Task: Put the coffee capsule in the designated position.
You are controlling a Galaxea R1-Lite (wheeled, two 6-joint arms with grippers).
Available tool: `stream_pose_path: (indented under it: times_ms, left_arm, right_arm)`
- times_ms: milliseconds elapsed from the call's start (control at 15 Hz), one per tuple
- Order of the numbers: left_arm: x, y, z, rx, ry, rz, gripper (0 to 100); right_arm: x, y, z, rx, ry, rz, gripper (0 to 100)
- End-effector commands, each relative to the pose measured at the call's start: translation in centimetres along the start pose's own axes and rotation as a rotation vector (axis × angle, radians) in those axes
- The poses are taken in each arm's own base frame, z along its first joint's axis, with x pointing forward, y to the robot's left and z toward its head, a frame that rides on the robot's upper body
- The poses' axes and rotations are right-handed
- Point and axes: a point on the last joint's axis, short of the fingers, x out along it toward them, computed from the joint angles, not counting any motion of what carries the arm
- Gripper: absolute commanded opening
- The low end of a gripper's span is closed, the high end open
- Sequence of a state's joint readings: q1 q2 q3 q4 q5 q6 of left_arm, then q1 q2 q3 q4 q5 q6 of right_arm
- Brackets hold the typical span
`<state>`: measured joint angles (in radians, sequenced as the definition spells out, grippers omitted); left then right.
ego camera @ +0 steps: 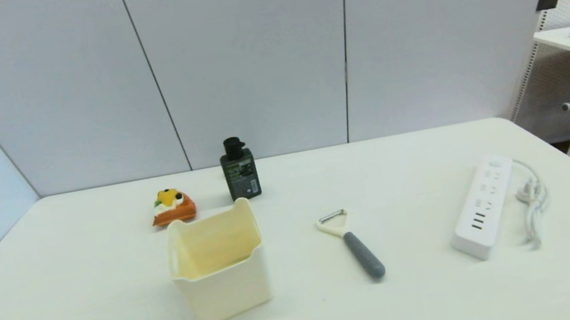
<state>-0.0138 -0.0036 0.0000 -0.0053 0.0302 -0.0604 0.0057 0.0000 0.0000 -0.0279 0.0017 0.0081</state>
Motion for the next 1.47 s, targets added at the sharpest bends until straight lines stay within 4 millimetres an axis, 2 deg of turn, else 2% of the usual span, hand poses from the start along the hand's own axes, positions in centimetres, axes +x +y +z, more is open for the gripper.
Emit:
stream_pose_path:
  times_ms: [67, 1467]
  left_arm:
    - [0.03, 0.0, 0.02, -0.001, 0.003, 0.001, 100]
    - [0.02, 0.0, 0.0, -0.001, 0.003, 0.001, 100]
  right_arm:
    - [0.05, 0.0, -0.2, 0.001, 0.006, 0.0, 100]
    - [0.05, 0.0, -0.2, 0.001, 0.006, 0.0, 100]
